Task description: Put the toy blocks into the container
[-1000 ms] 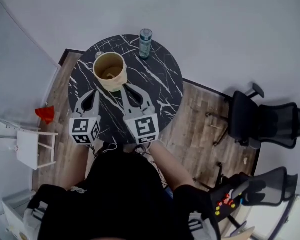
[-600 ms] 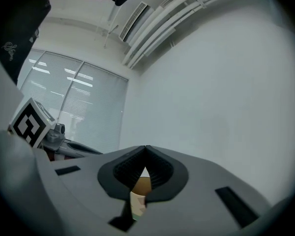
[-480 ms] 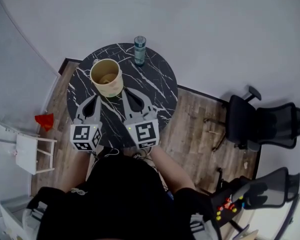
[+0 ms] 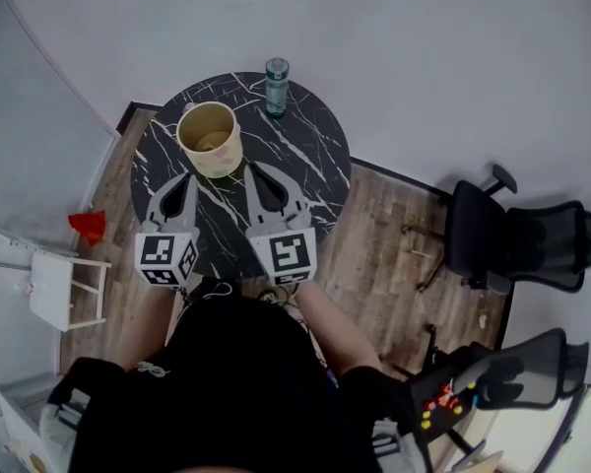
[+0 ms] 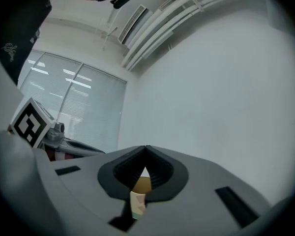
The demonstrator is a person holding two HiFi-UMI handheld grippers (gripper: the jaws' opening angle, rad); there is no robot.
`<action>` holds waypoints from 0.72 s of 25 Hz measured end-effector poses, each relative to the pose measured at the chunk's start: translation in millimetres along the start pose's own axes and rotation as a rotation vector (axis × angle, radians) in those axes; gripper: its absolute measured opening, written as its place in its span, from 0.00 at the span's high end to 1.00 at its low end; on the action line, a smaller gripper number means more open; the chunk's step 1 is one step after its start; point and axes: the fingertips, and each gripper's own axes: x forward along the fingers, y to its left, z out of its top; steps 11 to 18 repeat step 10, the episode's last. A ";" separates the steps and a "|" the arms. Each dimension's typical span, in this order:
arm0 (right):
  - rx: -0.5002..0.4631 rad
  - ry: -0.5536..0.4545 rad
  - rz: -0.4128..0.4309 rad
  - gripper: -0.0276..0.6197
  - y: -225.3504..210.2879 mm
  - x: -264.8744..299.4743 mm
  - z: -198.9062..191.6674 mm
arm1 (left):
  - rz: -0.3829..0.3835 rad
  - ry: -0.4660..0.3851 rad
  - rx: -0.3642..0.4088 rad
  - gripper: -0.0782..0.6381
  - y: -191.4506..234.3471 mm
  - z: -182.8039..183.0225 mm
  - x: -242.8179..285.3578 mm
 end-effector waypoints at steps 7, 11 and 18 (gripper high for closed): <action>-0.002 0.008 -0.011 0.96 -2.9 -1.1 -4.0 | 0.010 -0.003 -0.019 0.89 3.5 -1.4 -1.3; -0.001 0.005 -0.015 0.96 -5.1 -0.9 -4.2 | 0.014 -0.007 -0.019 0.89 4.6 -1.0 -1.2; -0.001 0.005 -0.015 0.96 -5.1 -0.9 -4.2 | 0.014 -0.007 -0.019 0.89 4.6 -1.0 -1.2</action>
